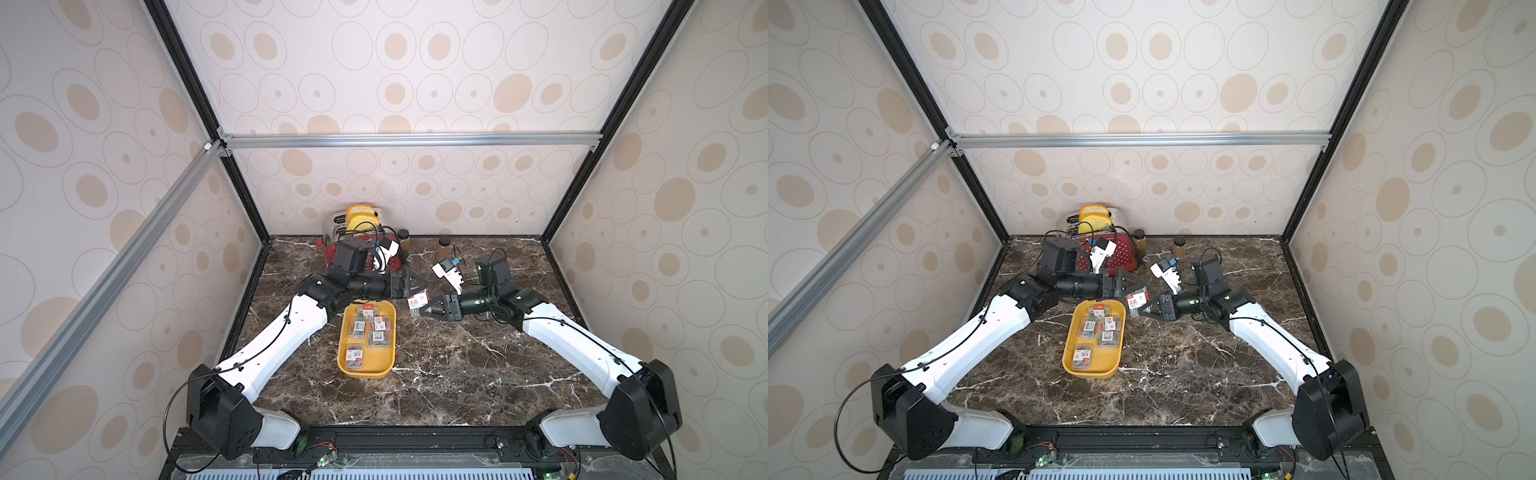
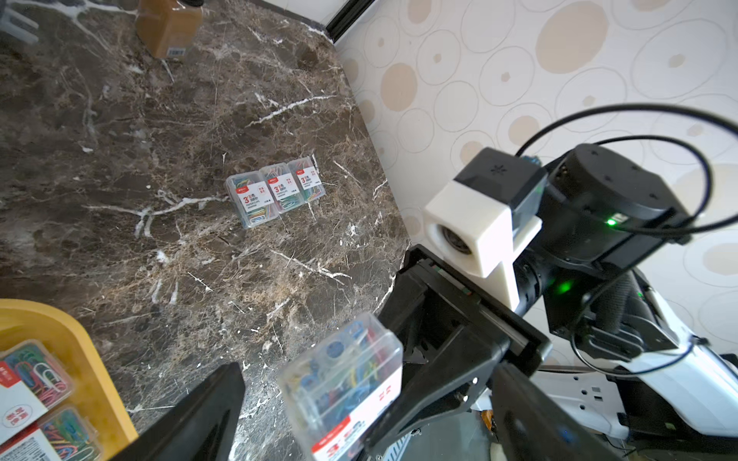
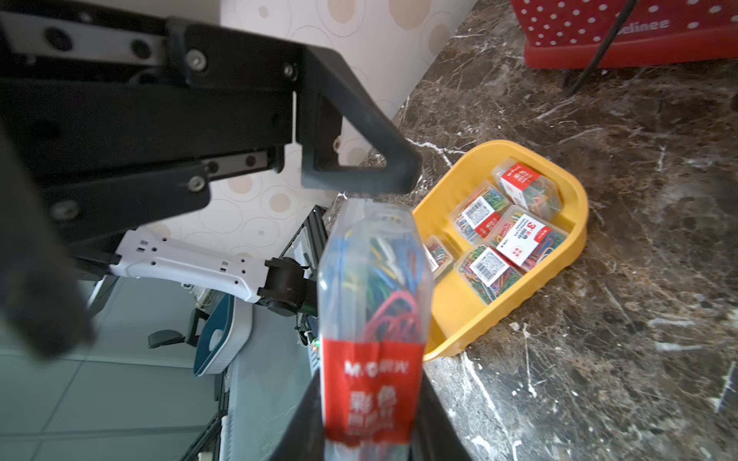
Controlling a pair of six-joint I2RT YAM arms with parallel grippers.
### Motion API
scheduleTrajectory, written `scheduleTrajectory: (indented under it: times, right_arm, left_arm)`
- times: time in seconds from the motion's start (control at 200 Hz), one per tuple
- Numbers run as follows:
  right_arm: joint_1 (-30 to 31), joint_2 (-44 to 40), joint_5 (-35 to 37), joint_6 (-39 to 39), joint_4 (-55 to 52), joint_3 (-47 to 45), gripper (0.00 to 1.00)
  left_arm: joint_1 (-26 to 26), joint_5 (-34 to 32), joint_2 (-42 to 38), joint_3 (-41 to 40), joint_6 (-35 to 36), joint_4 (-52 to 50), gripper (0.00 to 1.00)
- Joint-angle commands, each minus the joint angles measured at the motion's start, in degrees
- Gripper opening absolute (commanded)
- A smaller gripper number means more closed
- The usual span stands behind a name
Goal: Take the paper clips out of the storage box
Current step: Pick up the boxed paper clips from the storage box.
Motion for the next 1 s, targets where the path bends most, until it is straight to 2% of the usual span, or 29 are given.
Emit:
scheduleTrajectory:
  times: [0.0, 0.23, 0.285, 0.376, 0.421, 0.801, 0.997]
  right_arm:
    - [-0.77, -1.62, -7.39, 0.74, 0.79, -0.84, 0.12]
    - [-0.87, -1.7, -11.55, 4.12, 4.36, -1.59, 0.12]
    - [-0.92, -1.71, -11.92, 4.94, 5.27, -1.79, 0.12]
    - [-0.96, -1.63, -11.87, 5.47, 5.96, -2.06, 0.13]
    - [-1.11, -1.61, -12.12, 5.96, 6.44, -2.1, 0.13]
    - [-2.03, -2.19, -13.87, 7.93, 9.08, -3.08, 0.13]
    - [-3.02, -2.59, -14.57, 9.6, 10.99, -4.18, 0.13]
  left_arm:
    - [1.37, 6.68, -0.85, -0.82, 3.29, 4.29, 0.97]
    - [1.37, 12.24, 1.29, -0.72, 3.01, 9.12, 0.91]
    - [1.29, 13.27, 1.61, -1.05, 2.59, 10.27, 0.86]
    - [1.34, 14.37, 2.17, -1.35, 2.65, 10.26, 0.69]
    - [1.29, 14.59, 2.27, -1.39, 3.49, 9.35, 0.65]
    - [1.23, 14.46, 1.48, -3.78, 5.8, 5.94, 0.65]
    - [1.25, 15.0, 1.38, -4.61, 4.69, 7.69, 0.46]
